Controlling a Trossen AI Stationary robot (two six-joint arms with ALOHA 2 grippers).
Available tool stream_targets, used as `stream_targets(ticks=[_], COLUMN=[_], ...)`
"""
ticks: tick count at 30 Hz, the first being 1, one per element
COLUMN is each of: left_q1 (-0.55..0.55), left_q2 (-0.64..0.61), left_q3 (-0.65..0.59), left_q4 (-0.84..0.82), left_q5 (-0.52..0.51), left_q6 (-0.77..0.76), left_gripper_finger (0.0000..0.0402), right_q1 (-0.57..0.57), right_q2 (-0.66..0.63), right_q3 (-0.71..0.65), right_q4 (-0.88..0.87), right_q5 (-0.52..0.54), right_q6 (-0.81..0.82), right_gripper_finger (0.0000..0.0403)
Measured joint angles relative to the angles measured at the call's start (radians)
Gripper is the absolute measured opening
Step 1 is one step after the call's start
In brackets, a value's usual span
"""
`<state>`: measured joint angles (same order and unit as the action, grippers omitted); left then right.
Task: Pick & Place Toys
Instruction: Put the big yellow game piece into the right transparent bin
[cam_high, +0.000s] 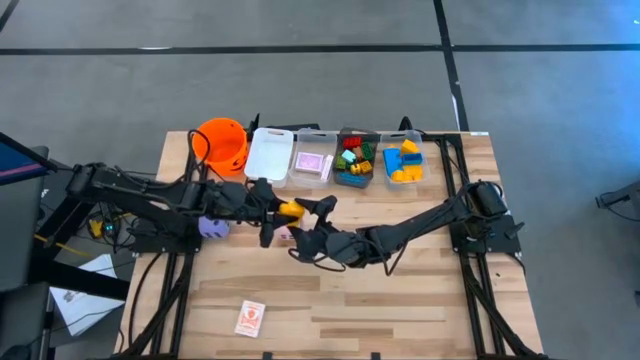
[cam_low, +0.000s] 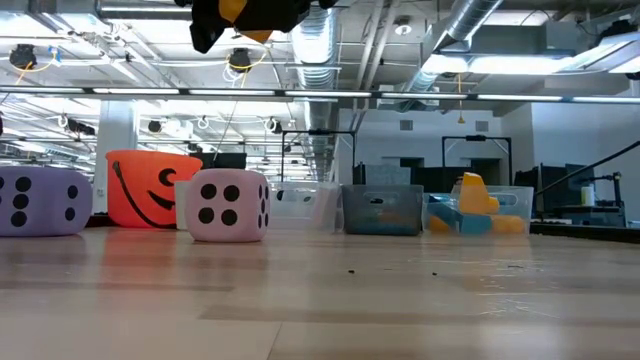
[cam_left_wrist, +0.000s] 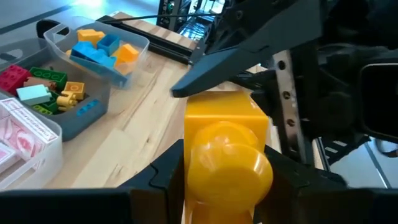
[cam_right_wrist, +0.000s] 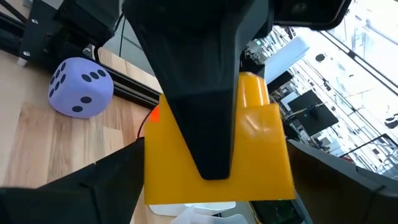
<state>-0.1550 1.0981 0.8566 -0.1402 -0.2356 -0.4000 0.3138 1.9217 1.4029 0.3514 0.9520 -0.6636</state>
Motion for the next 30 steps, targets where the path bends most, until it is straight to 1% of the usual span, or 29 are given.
stream_targets(ticks=[9,21,26,30], left_q1=[0.026,0.027,0.043,0.057], left_q2=[0.004,0.002,0.002,0.002], left_q3=[-0.006,-0.004,-0.004,-0.003], left_q4=[-0.038,-0.019,-0.015,0.017], left_q5=[0.008,0.025,0.026,0.075], left_q6=[0.003,0.003,0.003,-0.012], left_gripper_finger=[0.0131,0.0131,0.0131,0.0131], right_q1=[0.007,0.014,0.029,0.034], right_q2=[-0.008,-0.006,-0.004,-0.004], right_q3=[0.005,0.005,0.004,0.004], right_q4=[0.015,-0.006,-0.035,-0.025], right_q5=[0.007,-0.009,-0.010,-0.002], right_q6=[-0.014,-0.020,-0.098,-0.105], right_gripper_finger=[0.0361,0.0361,0.0361,0.0361])
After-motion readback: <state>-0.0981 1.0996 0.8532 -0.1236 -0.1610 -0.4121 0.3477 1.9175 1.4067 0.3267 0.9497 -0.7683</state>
